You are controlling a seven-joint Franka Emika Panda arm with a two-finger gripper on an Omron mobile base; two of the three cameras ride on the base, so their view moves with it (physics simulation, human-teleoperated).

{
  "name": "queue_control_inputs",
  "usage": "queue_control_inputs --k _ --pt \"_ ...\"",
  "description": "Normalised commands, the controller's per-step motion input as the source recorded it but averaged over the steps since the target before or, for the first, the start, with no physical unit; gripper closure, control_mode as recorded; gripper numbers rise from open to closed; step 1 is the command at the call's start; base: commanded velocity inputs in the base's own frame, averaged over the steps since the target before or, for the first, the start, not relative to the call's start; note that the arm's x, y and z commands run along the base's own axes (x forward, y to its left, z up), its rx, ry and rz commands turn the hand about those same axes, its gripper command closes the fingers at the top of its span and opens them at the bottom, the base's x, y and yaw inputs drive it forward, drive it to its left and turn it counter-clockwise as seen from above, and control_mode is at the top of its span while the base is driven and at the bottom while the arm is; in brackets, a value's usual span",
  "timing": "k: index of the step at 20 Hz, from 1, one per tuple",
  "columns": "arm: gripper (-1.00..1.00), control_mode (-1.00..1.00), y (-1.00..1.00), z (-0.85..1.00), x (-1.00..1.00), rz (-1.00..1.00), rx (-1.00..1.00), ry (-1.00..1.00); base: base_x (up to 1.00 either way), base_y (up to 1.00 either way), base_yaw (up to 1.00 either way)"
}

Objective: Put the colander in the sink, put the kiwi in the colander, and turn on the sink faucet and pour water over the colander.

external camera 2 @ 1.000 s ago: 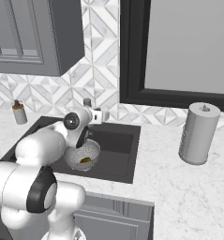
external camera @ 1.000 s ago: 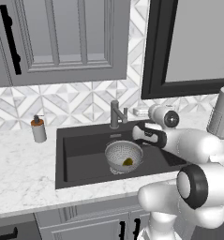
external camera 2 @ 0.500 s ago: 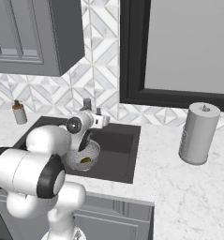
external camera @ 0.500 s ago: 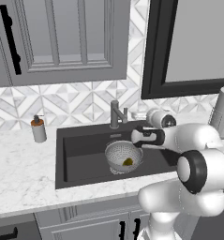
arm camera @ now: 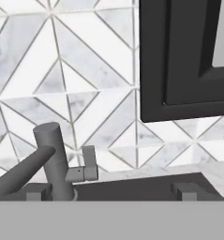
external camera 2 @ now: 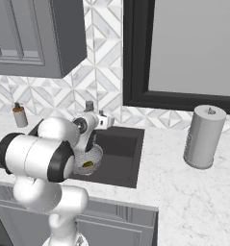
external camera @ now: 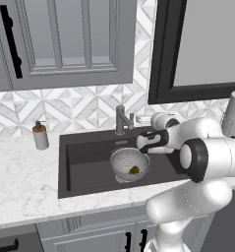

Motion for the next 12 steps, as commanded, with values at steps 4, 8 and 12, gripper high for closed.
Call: queue_control_inputs --k 4,8,12 --pt "-1.0 -1.0 0.0 0.0 0.38 0.0 0.0 0.0 0.0 0.0 0.0" --pt "-1.0 -1.0 0.0 0.0 0.38 0.0 0.01 0.0 0.0 0.0 0.0" --pt "-1.0 -1.0 0.0 -0.01 0.43 0.0 0.01 0.0 0.0 0.0 0.0"
